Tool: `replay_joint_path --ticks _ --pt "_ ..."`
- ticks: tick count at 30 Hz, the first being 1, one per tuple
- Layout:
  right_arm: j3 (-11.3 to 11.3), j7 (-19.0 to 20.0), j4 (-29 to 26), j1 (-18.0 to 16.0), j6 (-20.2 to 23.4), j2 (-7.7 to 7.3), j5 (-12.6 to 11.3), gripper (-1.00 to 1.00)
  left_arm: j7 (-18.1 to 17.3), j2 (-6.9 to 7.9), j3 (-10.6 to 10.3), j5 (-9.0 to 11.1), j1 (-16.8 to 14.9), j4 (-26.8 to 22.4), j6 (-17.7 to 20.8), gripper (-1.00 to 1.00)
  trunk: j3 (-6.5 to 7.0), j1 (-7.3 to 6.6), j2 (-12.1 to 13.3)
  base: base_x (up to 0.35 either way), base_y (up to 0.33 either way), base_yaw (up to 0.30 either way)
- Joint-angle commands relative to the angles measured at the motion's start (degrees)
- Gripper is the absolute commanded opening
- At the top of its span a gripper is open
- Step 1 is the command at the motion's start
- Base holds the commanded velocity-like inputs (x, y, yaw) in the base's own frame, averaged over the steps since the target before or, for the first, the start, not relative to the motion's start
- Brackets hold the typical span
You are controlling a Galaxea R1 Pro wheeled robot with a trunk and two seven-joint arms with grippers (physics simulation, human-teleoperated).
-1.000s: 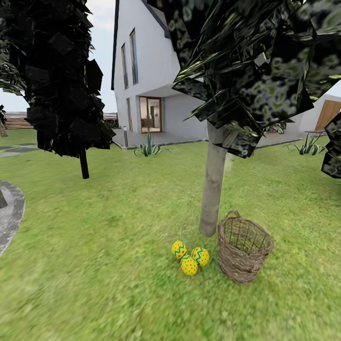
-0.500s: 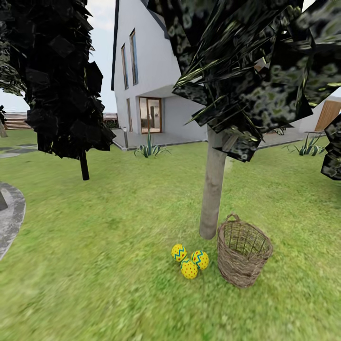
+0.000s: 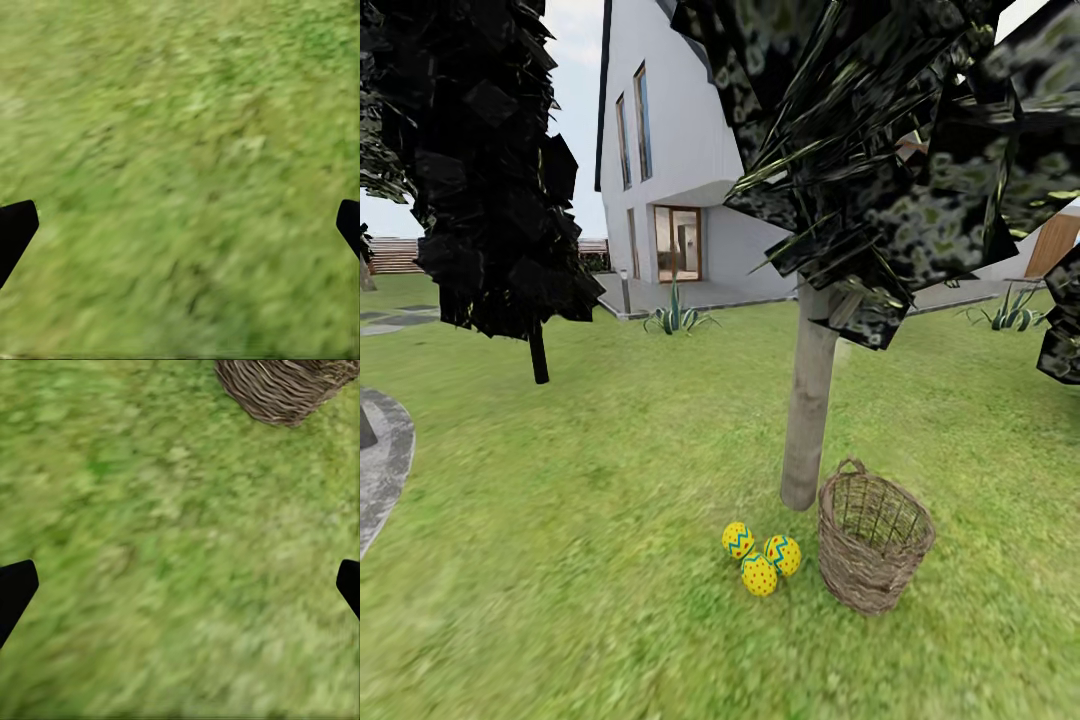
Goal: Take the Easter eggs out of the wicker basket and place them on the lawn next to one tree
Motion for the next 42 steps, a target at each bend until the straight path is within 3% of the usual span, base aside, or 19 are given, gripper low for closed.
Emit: replay_joint_path --ticks 1,33,42 --pt "0.5 -0.2 0.1 0.0 -0.2 0.08 -0.4 1.00 -0.4 0.02 0.2 0.3 0.1 0.1 -0.2 1.00 0.13 -0.23 0.4 0.000 0.000 0.000" --pt "0.4 -0.2 0.1 0.0 -0.2 0.18 -0.4 1.00 -0.4 -0.03 0.2 0.4 0.9 0.1 -0.4 1.00 5.87 -7.26 13.2 0.000 0.000 0.000" --pt "0.4 -0.2 0.1 0.0 -0.2 0.22 -0.4 1.00 -0.4 0.01 0.3 0.4 0.9 0.0 -0.1 1.00 5.87 -7.26 13.2 0.000 0.000 0.000"
